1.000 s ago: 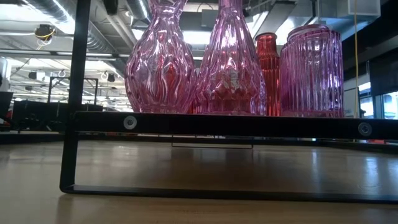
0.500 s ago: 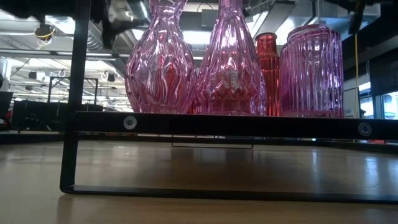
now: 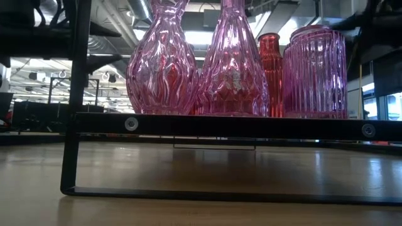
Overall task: Sort vases onto shelf
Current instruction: Return to Home Position
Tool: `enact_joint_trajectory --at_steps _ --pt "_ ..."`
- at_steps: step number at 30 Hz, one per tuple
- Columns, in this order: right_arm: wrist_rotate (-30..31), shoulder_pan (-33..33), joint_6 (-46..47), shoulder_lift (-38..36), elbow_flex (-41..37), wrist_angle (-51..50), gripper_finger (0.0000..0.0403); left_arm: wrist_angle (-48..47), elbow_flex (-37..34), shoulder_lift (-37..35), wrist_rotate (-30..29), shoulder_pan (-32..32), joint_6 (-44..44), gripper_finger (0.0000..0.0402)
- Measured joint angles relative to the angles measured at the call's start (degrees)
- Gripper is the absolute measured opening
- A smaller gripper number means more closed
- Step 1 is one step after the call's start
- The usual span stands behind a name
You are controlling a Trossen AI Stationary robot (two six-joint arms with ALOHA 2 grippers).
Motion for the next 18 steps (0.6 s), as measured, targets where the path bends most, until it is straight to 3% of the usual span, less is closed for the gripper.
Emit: enact_joint_trajectory --at_steps 5,10,18 --pt "-6.0 0.0 1.7 0.1 -5.6 0.6 0.0053 -7.5 -0.2 -1.0 -0.1 -1.6 -0.8 0.0231" --pt "-12.1 0.0 4.6 0.9 -8.9 -3.0 0.0053 -16.0 -0.2 -0.8 5.1 -2.1 -4.1 0.0231" --pt "-13.3 0.0 1.7 4.4 -8.9 -3.4 0.0053 -18.9 -0.2 -0.8 8.3 -2.1 -4.6 0.0231"
